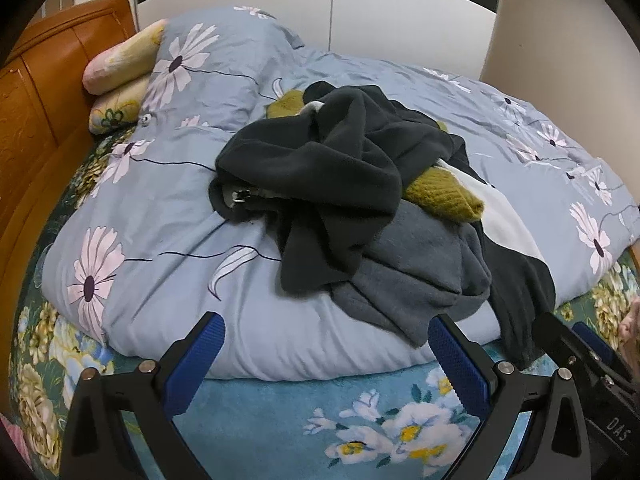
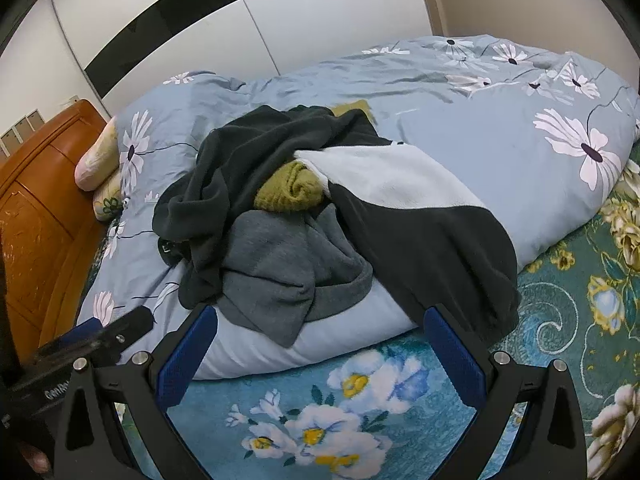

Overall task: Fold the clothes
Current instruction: 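Move both grippers toward the clothes pile on the bed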

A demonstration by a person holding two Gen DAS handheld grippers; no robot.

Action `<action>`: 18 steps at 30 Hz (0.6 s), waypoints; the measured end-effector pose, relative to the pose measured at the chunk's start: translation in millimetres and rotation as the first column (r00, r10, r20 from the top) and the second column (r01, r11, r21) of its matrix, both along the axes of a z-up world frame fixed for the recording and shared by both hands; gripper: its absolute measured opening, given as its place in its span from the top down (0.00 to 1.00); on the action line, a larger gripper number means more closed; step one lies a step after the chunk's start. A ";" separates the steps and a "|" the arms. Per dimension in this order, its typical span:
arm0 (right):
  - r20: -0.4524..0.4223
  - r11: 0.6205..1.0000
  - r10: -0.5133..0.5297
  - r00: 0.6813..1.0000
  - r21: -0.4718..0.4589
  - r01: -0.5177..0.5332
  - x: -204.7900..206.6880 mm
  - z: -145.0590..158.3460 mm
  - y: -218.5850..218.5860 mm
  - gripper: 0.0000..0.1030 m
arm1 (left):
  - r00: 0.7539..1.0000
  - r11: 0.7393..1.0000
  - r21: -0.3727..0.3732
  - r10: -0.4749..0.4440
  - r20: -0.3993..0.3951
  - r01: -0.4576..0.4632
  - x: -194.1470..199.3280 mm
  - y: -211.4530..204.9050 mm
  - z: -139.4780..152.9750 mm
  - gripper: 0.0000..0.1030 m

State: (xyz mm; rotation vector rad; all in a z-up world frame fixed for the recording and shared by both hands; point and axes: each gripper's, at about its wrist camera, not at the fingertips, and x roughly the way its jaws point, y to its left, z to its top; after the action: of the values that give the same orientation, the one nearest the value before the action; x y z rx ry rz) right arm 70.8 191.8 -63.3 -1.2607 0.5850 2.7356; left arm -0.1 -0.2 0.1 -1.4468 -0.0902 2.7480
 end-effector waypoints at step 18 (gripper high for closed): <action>-0.003 1.000 0.027 1.000 0.006 -0.026 11.7 6.3 -11.1 0.00 | 1.000 1.000 -0.027 0.011 -0.018 -0.012 8.3 4.6 -3.8 0.00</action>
State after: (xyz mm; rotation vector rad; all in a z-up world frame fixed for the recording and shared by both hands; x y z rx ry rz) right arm 82.4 180.7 -57.0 -1.2725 0.5641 2.7590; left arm 8.2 4.4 -3.7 -1.4320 -0.0611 2.7819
